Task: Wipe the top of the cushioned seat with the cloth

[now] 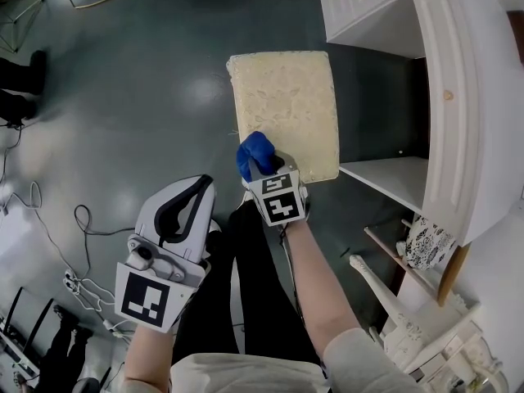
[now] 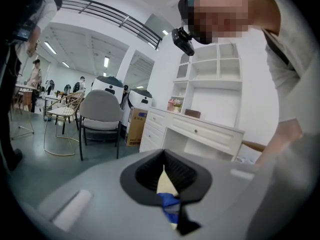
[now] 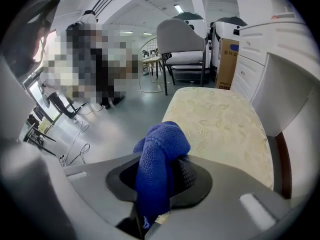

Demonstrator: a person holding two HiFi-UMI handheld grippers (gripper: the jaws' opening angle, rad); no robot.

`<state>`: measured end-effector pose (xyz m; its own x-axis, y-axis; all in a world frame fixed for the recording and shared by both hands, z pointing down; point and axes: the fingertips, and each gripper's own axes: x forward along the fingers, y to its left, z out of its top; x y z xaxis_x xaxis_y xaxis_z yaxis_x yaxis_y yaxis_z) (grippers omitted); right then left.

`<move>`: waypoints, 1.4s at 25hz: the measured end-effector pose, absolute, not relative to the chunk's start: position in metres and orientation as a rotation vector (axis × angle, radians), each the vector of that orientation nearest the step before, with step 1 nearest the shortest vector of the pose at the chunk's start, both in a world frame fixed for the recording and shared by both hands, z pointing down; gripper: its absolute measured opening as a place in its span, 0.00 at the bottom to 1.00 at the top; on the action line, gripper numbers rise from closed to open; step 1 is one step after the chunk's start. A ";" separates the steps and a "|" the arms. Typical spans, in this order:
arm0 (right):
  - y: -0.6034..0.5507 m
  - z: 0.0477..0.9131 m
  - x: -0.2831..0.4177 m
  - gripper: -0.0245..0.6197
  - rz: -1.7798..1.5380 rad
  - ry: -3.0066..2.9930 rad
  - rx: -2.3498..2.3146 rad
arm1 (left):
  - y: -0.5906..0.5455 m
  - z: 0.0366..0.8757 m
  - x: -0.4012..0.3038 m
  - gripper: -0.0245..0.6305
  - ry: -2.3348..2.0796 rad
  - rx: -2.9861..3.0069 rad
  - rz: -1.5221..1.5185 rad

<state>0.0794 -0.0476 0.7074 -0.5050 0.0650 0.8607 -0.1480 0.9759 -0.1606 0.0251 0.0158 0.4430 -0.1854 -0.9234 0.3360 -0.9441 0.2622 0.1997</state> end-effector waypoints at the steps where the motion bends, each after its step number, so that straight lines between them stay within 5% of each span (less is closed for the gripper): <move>1: -0.046 0.707 0.080 0.20 0.251 -2.084 0.055 | 0.016 0.443 0.025 0.04 -2.151 1.701 0.074; 35: -0.063 0.712 0.156 0.20 0.233 -2.122 0.001 | -0.027 0.445 0.046 0.04 -2.077 1.797 0.111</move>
